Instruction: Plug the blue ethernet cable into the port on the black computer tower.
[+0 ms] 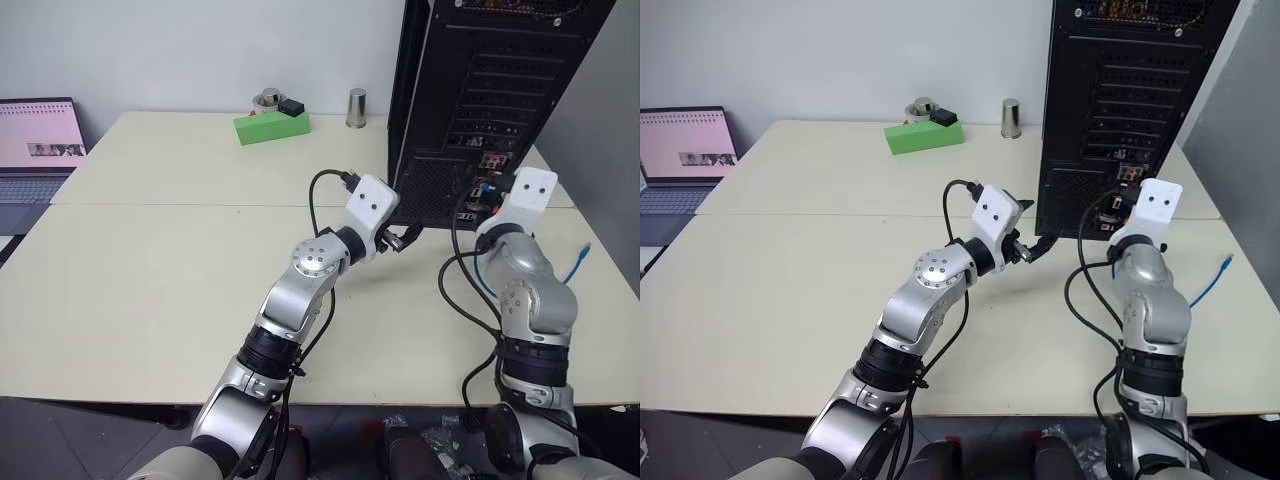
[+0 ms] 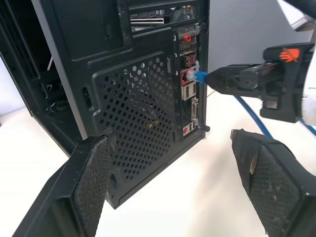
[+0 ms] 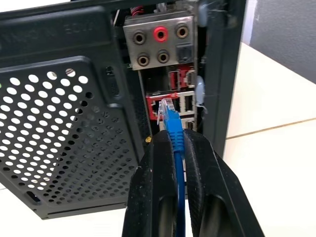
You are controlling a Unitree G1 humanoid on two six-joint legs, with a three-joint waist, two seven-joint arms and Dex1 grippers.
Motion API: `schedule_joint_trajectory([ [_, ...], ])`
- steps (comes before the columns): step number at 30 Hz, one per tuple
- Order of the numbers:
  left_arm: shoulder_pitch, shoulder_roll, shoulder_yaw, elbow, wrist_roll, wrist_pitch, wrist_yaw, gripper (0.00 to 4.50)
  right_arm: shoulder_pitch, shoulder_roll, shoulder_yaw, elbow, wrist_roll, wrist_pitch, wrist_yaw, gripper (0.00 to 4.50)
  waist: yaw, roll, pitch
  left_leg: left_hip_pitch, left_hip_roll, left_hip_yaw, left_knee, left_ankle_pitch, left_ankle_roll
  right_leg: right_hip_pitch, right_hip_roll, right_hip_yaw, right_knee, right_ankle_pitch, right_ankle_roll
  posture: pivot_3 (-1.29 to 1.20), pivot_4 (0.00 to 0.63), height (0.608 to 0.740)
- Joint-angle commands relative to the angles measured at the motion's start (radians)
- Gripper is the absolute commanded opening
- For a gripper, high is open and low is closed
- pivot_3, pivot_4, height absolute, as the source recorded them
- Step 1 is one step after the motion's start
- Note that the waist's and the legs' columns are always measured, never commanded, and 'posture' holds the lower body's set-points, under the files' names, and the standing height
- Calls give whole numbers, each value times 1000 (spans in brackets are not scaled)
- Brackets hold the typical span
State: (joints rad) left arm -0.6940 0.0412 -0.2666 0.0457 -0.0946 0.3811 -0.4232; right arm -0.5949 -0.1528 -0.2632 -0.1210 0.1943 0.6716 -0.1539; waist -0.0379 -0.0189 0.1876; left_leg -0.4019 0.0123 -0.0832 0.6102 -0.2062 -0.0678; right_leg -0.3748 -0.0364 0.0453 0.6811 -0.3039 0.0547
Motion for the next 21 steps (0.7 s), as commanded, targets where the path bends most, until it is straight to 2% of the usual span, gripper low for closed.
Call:
schedule_joint_trajectory([
  [1,-17,-8,22,-25,-5,-24,1,3946,-31,-16,8,-11,-8,-31,16,0,0,0,0,0,0,0,0,0,0,0,0,0,0,0,0,0,150,740],
  [21,-17,-18,27,-17,0,-29,5,3946,-21,-55,53,28,-58,-48,53,0,-12,0,0,0,0,0,0,0,0,0,0,1,0,0,0,0,150,740],
])
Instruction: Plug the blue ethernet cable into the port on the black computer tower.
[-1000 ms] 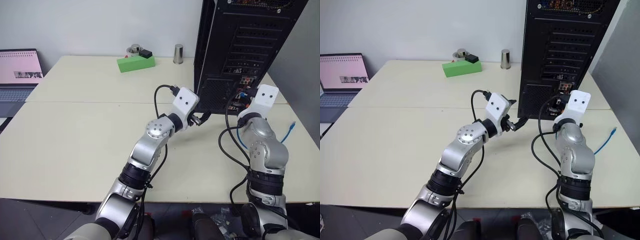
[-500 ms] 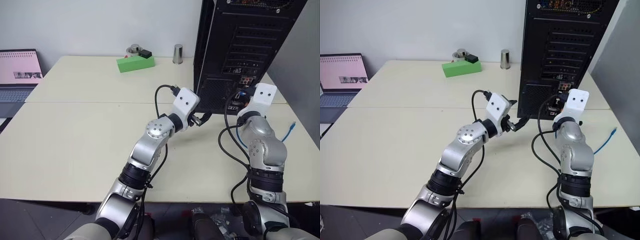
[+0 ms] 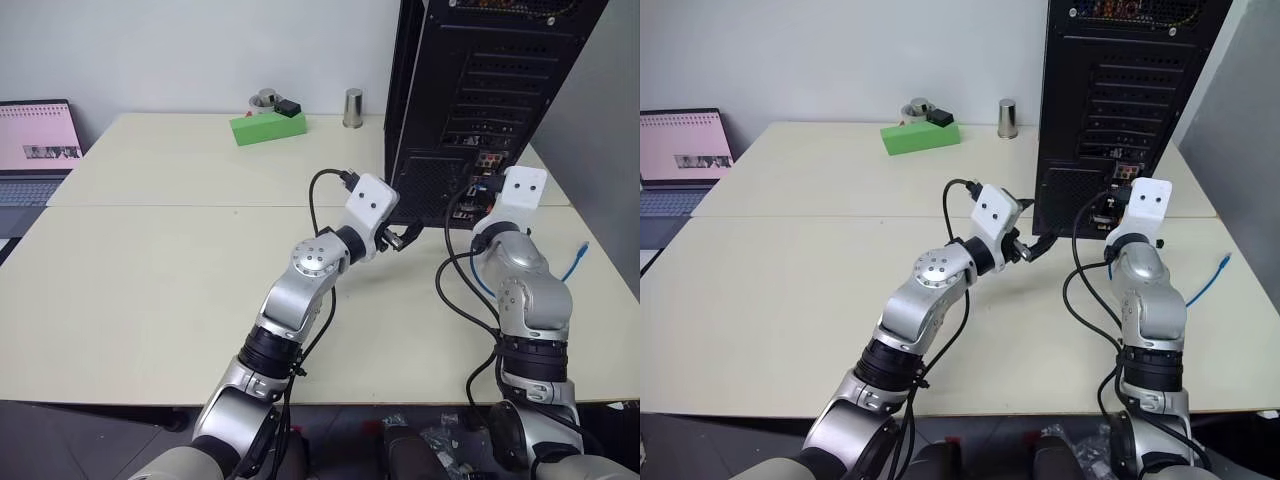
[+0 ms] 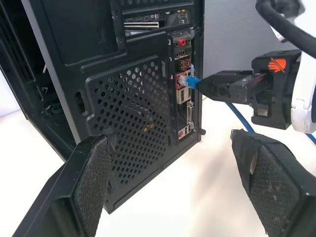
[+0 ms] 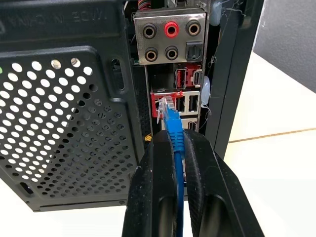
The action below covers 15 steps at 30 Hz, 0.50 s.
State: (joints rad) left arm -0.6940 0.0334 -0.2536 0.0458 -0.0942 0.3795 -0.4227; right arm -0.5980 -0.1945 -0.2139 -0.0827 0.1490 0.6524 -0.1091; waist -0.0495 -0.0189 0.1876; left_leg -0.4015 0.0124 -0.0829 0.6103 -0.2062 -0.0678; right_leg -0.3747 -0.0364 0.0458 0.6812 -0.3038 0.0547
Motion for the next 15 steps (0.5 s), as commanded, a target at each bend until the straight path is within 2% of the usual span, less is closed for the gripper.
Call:
schedule_joint_trajectory([
  [1,-18,-10,15,-16,-1,-28,4,3946,-17,-15,8,-9,-17,-28,11,0,-1,0,0,0,0,0,0,0,0,0,0,0,0,0,0,0,150,740],
  [15,-17,-14,14,-16,4,-30,5,3946,-6,-3,22,-13,-39,-16,16,0,-2,0,0,0,0,0,0,0,0,0,0,0,-1,0,0,0,150,740],
])
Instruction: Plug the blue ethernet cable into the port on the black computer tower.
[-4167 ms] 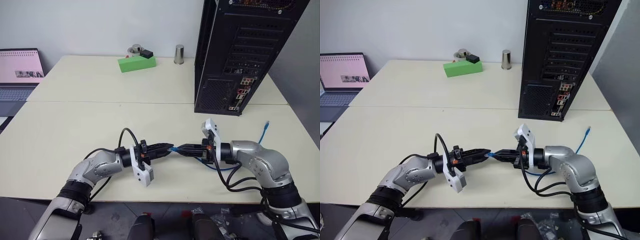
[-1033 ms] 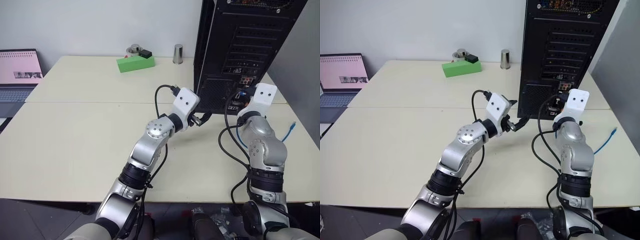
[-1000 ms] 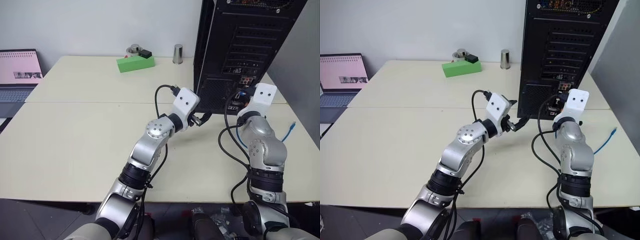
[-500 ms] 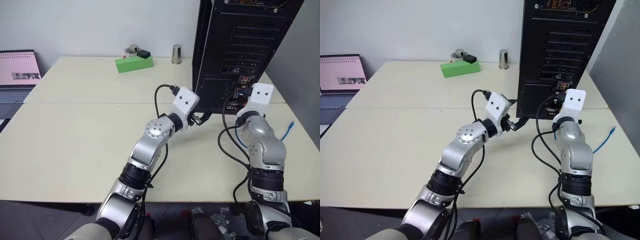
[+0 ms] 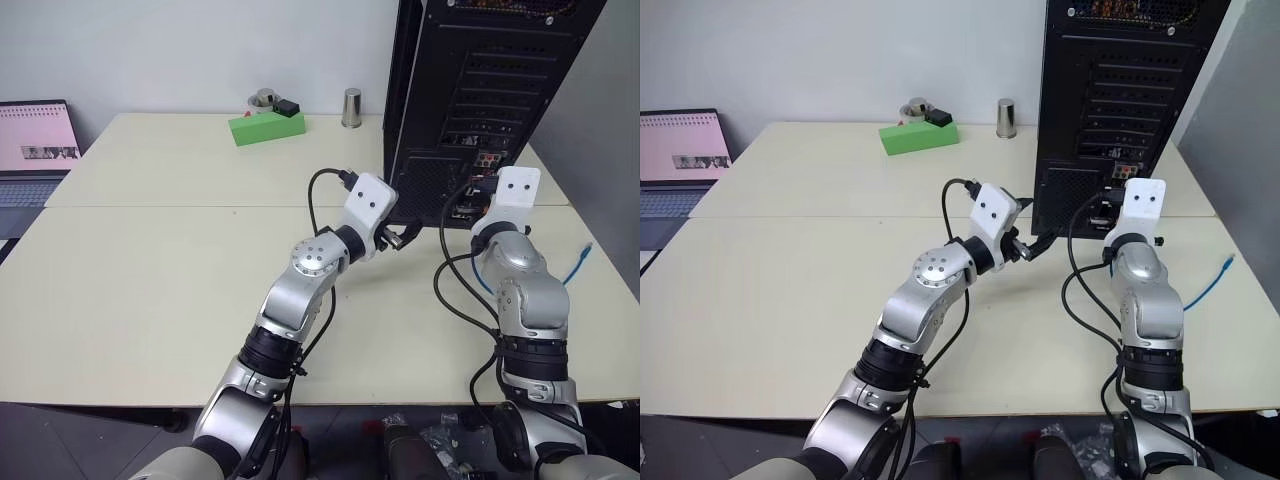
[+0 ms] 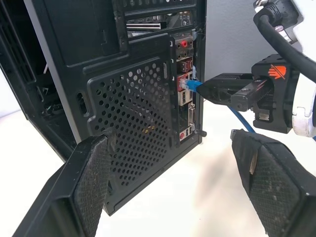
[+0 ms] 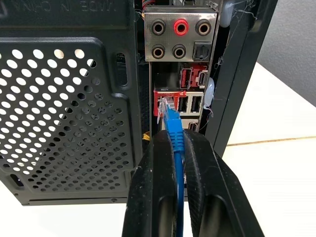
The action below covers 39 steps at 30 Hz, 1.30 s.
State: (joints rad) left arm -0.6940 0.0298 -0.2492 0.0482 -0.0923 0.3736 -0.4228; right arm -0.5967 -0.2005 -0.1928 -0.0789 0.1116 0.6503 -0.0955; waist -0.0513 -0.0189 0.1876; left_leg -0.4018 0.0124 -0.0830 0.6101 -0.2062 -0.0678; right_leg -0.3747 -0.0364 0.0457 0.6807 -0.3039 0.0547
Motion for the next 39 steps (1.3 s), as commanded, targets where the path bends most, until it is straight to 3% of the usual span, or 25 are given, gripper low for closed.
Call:
schedule_joint_trajectory([
  [1,-17,-11,9,-18,2,-25,6,3946,-8,6,-2,-17,-1,-12,1,0,0,0,0,0,0,0,0,0,0,0,0,0,0,0,0,0,150,740],
  [17,-28,-7,17,-18,-37,-30,-56,3946,-127,78,-72,-53,60,102,-51,0,-3,0,0,0,0,1,-1,0,0,-1,0,1,0,0,0,0,150,740],
  [39,-58,17,47,15,-71,-33,-128,3946,-177,54,-56,72,53,22,3,0,-22,0,0,0,0,2,-1,0,0,-2,0,3,1,0,1,0,150,740],
])
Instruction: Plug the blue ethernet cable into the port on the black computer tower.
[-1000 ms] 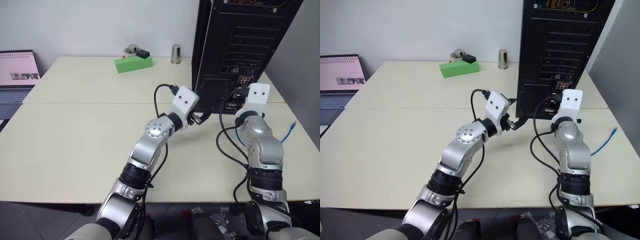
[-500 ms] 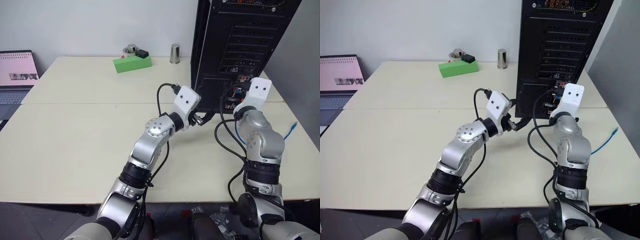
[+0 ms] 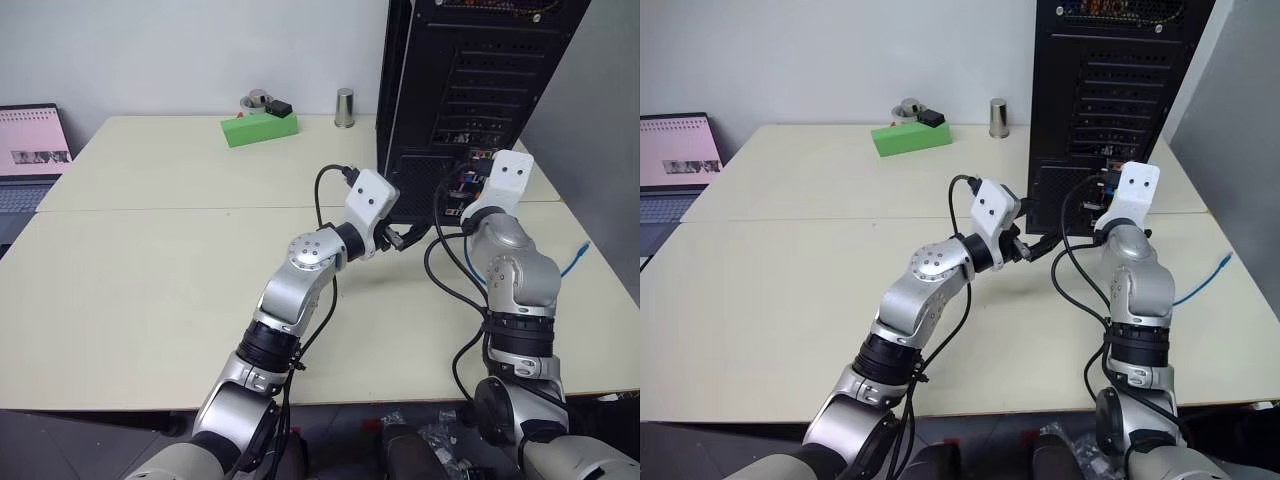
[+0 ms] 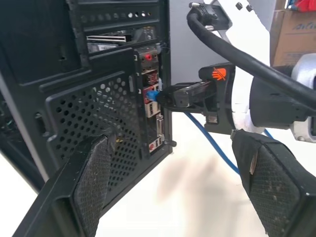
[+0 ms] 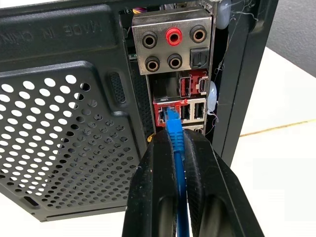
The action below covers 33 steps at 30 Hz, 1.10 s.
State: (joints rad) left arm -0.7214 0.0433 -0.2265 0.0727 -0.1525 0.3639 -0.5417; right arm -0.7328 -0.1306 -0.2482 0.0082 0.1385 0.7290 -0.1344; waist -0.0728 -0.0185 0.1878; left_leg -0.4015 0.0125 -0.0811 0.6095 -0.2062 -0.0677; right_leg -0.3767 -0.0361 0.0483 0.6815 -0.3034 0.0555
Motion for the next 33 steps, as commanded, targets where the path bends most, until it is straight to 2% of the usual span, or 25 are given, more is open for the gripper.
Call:
schedule_joint_trajectory([
  [1,-31,6,24,-8,-12,-25,-11,3946,-34,-19,0,-16,31,-68,58,0,-2,0,0,0,0,0,0,0,0,0,0,0,0,0,0,0,150,740],
  [2,-33,8,24,-6,-12,-29,-14,3946,-24,-25,1,-17,34,-76,75,0,-4,0,0,0,0,0,0,0,0,0,0,0,0,0,0,0,150,740],
  [4,-37,12,25,-1,-13,-34,-22,3966,-2,-46,9,-17,30,-81,109,685,-6,0,0,0,0,0,0,0,0,0,0,0,0,0,0,0,150,740],
  [8,-45,16,28,4,-16,-42,-41,3966,39,-95,39,-30,30,-73,187,1312,-4,0,0,0,0,0,0,0,0,0,0,-1,0,0,0,0,150,740],
  [19,-56,43,46,33,-15,-94,-67,3966,182,-244,26,-219,87,19,334,3670,21,0,0,-2,-1,-1,0,0,0,0,0,-1,-2,0,0,0,150,740],
  [21,-45,77,45,12,-4,-96,-83,3966,243,-322,26,-312,156,20,470,4115,23,0,0,-2,0,-1,0,0,0,-1,0,-1,-2,0,0,0,150,740],
  [23,-26,114,37,-17,2,-100,-112,3966,298,-387,21,-365,177,2,541,4483,24,0,0,-3,0,-1,-1,0,0,-1,0,-2,-2,0,0,0,150,740],
  [27,-2,179,61,-26,-12,-101,-147,3966,361,-446,-85,-377,214,-38,574,4483,25,0,0,-3,0,-1,0,0,0,-1,0,-2,-2,0,0,0,150,740],
  [33,7,242,120,-25,-72,-24,-180,3966,423,-524,-169,-414,310,-40,684,4483,26,0,0,-3,0,-1,0,0,0,-1,0,-2,-2,0,0,0,150,740],
])
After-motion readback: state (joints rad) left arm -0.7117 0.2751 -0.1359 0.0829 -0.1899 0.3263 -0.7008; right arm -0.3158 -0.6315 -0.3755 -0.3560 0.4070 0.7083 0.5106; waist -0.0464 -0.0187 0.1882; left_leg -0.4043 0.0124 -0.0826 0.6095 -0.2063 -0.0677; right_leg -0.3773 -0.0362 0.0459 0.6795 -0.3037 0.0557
